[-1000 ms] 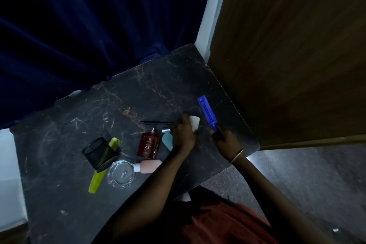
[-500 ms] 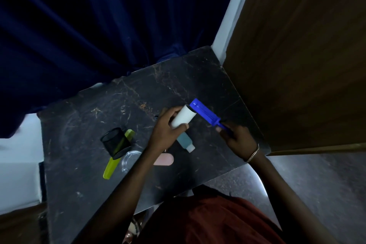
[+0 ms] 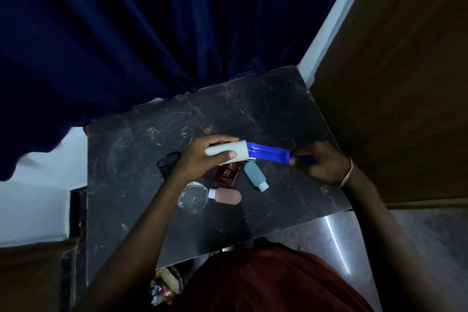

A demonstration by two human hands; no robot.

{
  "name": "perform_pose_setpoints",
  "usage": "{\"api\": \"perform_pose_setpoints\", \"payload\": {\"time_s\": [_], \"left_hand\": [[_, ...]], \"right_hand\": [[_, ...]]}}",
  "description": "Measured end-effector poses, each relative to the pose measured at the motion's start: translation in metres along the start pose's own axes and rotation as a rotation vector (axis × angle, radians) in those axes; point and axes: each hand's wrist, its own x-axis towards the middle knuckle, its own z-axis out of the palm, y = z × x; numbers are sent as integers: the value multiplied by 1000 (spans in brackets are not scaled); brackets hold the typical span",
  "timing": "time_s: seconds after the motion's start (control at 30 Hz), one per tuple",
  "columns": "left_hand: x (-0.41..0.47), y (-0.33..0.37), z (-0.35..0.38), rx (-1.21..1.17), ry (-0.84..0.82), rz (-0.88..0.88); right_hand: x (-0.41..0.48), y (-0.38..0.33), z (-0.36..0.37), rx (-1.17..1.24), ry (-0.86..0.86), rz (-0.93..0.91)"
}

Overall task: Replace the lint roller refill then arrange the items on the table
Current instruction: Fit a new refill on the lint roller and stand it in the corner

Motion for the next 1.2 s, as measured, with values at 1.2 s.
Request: {"api": "perform_pose_setpoints", "payload": {"time_s": [1.2], "left_hand": [[6, 14, 21, 59, 2, -50]], "right_hand": [[24, -42, 33, -4, -98, -45]]}}
